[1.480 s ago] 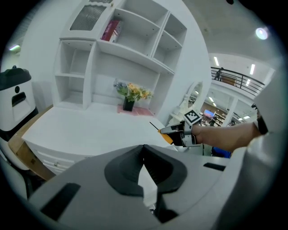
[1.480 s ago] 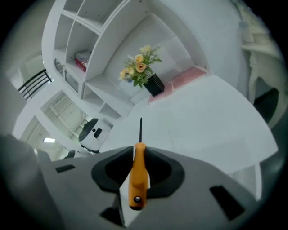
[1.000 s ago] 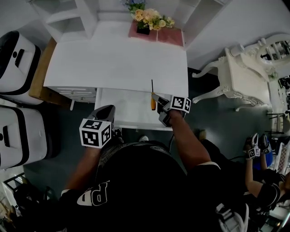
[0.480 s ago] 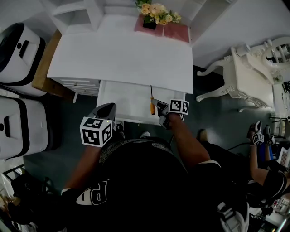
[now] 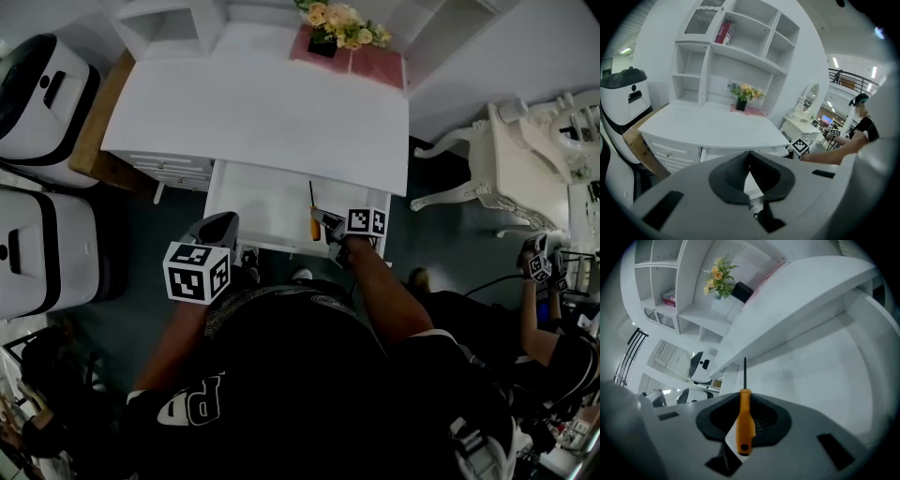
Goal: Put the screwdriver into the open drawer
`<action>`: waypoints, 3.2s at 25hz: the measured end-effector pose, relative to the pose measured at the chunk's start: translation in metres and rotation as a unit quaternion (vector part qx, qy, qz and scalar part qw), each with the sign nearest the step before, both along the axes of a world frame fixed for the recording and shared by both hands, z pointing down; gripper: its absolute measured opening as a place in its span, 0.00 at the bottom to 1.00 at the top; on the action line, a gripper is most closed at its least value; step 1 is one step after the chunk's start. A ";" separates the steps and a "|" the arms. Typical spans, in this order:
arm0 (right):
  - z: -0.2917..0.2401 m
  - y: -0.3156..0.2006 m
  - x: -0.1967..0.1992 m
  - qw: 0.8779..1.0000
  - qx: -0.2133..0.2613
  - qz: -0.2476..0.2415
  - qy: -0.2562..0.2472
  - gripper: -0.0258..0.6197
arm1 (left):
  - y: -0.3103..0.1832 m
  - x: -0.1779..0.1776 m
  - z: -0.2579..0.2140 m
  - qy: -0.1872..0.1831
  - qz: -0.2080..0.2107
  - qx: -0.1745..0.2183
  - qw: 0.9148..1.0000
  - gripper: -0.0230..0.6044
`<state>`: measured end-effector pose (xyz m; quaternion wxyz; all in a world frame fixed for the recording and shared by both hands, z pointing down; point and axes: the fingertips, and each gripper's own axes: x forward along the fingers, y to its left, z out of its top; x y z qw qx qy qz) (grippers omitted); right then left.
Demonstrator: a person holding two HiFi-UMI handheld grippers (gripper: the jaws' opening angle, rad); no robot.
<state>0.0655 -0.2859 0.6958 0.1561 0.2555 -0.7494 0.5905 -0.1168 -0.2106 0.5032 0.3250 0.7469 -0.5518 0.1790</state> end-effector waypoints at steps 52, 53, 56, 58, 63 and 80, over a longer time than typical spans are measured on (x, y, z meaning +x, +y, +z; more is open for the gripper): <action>0.109 -0.032 -0.052 0.982 -0.084 0.092 0.143 0.16 | -0.060 -0.087 0.041 0.003 0.046 -0.051 0.998 0.05; 0.110 -0.032 -0.052 0.981 -0.081 0.087 0.151 0.16 | -0.062 -0.088 0.043 0.003 0.049 -0.052 0.997 0.06; 0.113 -0.033 -0.053 0.980 -0.075 0.073 0.170 0.16 | -0.068 -0.089 0.045 0.006 0.056 -0.054 0.997 0.05; 0.114 -0.032 -0.053 0.979 -0.080 0.074 0.174 0.16 | -0.070 -0.090 0.046 0.008 0.060 -0.055 0.997 0.05; 0.117 -0.031 -0.055 0.976 -0.076 0.065 0.191 0.16 | -0.073 -0.093 0.049 0.011 0.068 -0.058 0.996 0.05; 0.113 -0.026 -0.056 0.966 -0.058 0.041 0.250 0.23 | -0.071 -0.101 0.049 0.025 0.080 -0.050 0.995 0.05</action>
